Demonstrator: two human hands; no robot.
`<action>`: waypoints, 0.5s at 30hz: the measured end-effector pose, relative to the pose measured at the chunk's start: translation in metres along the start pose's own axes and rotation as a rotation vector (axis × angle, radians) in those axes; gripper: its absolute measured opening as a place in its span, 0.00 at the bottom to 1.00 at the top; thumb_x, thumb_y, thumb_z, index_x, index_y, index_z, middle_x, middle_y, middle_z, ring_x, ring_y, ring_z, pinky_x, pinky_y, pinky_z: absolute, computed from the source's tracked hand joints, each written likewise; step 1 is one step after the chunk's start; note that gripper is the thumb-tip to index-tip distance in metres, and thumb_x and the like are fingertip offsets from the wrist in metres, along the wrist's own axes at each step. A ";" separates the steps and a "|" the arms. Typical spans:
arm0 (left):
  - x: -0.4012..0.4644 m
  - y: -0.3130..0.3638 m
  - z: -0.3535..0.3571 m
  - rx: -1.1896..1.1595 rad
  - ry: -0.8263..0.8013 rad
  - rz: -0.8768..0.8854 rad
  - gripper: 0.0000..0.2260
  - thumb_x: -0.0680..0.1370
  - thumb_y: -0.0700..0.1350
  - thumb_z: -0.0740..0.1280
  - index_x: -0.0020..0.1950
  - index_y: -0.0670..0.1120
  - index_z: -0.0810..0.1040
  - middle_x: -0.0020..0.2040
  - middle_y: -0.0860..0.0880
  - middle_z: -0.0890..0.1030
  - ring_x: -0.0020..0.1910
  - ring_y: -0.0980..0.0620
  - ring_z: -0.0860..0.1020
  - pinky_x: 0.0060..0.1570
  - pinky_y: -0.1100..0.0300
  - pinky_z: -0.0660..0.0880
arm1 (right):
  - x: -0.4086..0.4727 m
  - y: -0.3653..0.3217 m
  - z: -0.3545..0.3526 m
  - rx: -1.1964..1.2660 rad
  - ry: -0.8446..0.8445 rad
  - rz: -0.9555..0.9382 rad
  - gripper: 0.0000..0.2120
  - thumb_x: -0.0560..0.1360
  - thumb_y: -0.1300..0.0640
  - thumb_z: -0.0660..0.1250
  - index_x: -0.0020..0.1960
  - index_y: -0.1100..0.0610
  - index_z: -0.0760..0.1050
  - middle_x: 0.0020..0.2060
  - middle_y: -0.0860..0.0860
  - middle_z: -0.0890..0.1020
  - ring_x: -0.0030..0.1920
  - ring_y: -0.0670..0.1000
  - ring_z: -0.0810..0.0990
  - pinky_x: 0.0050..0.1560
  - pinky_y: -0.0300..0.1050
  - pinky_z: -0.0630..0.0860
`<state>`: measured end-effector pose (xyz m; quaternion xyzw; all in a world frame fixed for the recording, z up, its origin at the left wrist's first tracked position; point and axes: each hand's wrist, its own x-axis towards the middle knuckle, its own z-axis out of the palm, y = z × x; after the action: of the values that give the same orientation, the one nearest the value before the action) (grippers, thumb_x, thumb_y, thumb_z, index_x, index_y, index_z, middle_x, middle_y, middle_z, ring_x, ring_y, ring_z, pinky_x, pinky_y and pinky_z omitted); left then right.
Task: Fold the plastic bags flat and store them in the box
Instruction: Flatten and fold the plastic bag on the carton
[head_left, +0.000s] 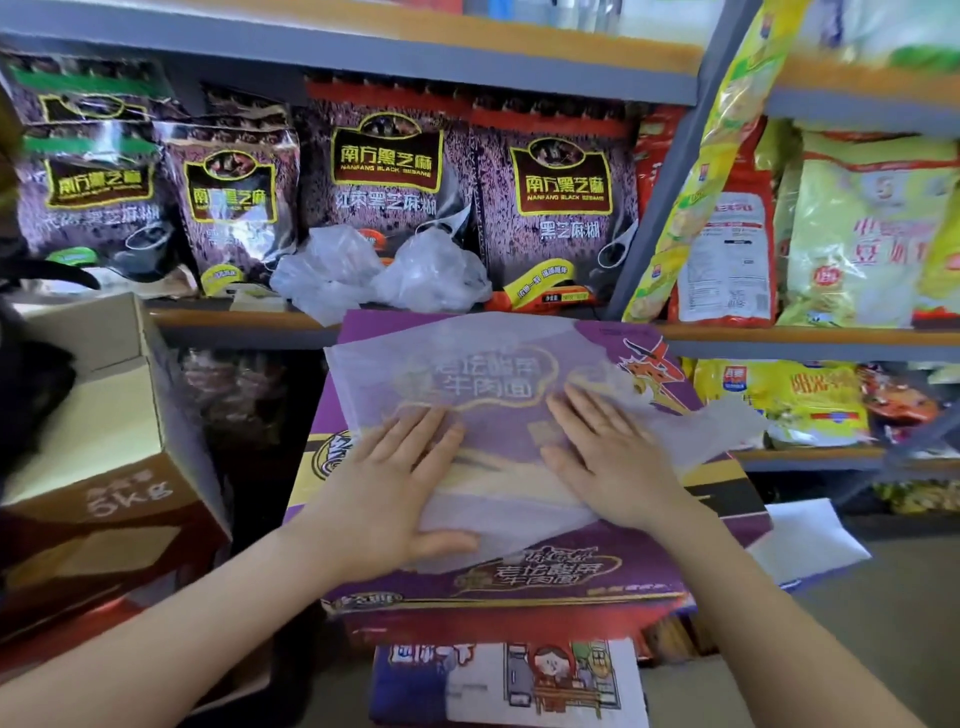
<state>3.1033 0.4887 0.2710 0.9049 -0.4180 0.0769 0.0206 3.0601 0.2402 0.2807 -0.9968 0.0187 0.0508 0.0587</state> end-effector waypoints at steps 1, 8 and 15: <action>-0.003 0.000 0.000 0.001 0.038 0.071 0.38 0.74 0.70 0.42 0.69 0.43 0.67 0.67 0.40 0.72 0.62 0.43 0.75 0.61 0.51 0.70 | -0.001 0.009 -0.001 -0.005 0.003 0.037 0.33 0.74 0.34 0.39 0.76 0.46 0.44 0.77 0.45 0.44 0.76 0.45 0.42 0.73 0.46 0.40; -0.015 -0.002 0.006 0.070 0.125 0.380 0.36 0.68 0.65 0.62 0.71 0.49 0.63 0.70 0.48 0.68 0.69 0.49 0.66 0.65 0.51 0.65 | 0.001 0.032 -0.009 0.054 0.131 0.136 0.24 0.81 0.46 0.50 0.75 0.51 0.54 0.77 0.50 0.52 0.76 0.51 0.49 0.73 0.51 0.52; -0.015 0.018 -0.010 -0.620 0.194 0.110 0.18 0.80 0.60 0.48 0.63 0.59 0.71 0.56 0.63 0.78 0.56 0.66 0.74 0.54 0.67 0.71 | -0.034 0.013 -0.042 0.413 -0.063 -0.262 0.18 0.77 0.46 0.59 0.62 0.52 0.74 0.62 0.48 0.76 0.64 0.48 0.72 0.63 0.40 0.65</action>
<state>3.0784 0.4891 0.2785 0.8202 -0.4659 0.0328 0.3305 3.0302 0.2230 0.3239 -0.9554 -0.1026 0.0691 0.2680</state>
